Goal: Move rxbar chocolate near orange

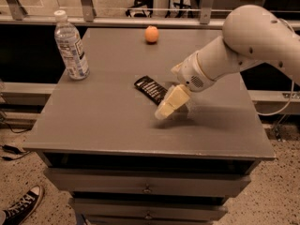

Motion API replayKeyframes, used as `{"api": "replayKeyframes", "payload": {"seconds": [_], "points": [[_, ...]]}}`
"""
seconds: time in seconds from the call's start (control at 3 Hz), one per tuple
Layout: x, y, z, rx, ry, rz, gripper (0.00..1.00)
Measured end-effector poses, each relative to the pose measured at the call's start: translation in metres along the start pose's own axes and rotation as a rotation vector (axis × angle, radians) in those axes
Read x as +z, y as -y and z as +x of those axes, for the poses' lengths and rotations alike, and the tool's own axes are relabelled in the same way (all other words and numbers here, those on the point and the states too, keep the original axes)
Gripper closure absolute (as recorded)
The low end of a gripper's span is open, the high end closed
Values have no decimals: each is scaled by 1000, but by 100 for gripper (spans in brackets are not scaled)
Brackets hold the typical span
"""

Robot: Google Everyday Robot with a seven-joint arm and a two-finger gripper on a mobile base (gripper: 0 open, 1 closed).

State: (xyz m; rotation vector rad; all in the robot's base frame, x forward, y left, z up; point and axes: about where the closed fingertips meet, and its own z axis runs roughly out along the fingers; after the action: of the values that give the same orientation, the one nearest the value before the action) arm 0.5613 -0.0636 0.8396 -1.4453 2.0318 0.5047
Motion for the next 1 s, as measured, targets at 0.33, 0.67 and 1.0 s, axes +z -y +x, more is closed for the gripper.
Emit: {"api": "replayKeyframes", "payload": {"seconds": [0.33,0.67,1.0], "points": [[14,1,-6,7,6,1,13],[22,2,-14,13,10,4,44],[23,4,-19,16,11,7,69]]}}
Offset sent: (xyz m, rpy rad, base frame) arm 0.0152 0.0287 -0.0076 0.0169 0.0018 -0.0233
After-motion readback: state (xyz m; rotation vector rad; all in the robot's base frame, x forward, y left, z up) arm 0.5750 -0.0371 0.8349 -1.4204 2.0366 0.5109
